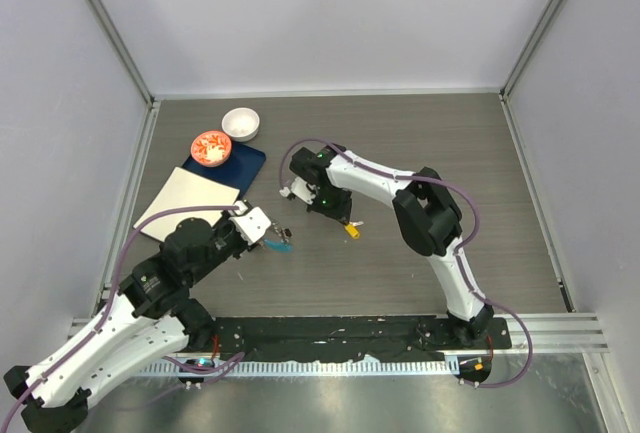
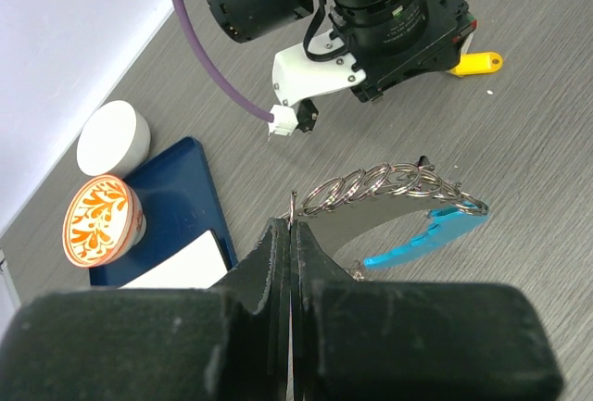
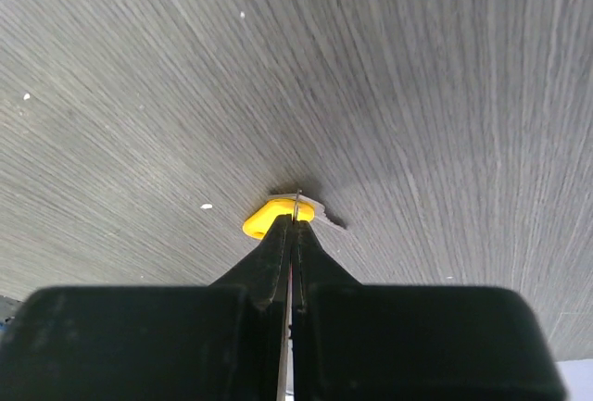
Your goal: Put the keys on the keyring
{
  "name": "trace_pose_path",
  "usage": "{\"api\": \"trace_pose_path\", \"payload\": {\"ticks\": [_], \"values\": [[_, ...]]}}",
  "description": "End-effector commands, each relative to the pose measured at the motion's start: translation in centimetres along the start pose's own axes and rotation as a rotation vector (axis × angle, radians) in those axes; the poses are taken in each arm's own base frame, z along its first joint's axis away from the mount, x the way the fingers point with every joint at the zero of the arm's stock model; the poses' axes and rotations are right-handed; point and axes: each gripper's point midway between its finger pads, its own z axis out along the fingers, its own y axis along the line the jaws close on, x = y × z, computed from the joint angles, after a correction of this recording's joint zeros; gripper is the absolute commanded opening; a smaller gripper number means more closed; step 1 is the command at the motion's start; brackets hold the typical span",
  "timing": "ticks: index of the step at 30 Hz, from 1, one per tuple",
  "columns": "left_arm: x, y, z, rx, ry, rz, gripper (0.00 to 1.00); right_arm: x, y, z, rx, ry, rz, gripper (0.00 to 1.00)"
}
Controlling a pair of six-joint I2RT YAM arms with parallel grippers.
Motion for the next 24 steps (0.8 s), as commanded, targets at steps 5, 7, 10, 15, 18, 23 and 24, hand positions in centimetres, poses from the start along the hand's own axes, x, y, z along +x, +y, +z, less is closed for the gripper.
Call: {"api": "trace_pose_path", "payload": {"ticks": [5,7,10,15,18,23,24], "values": [[-2.4,0.7,0.1,-0.027,-0.094,-0.015,0.00,-1.4,0.6,0.3,-0.021,-0.001,-0.065,0.10],[-2.3,0.6,0.2,-0.022,-0.091,-0.014,0.00,-1.9,0.5,0.2,-0.016,-0.014,-0.068,0.12],[-2.3,0.6,0.2,-0.021,-0.092,-0.014,0.00,-2.4,0.5,-0.2,-0.003,-0.030,-0.073,0.18],[-2.2,0.5,0.3,-0.017,-0.087,-0.013,0.00,-3.2,0.1,-1.8,0.030,-0.076,-0.072,0.30],[-2.2,0.5,0.3,-0.017,-0.087,-0.011,0.00,-3.5,-0.2,-3.6,0.060,-0.126,-0.060,0.38],[-2.1,0.5,0.4,-0.019,-0.083,-0.008,0.00,-3.4,-0.3,-7.5,0.103,-0.265,-0.025,0.51],[-2.0,0.5,0.4,-0.020,-0.082,-0.007,0.00,-3.3,-0.1,-7.4,0.106,-0.297,-0.009,0.53]]}}
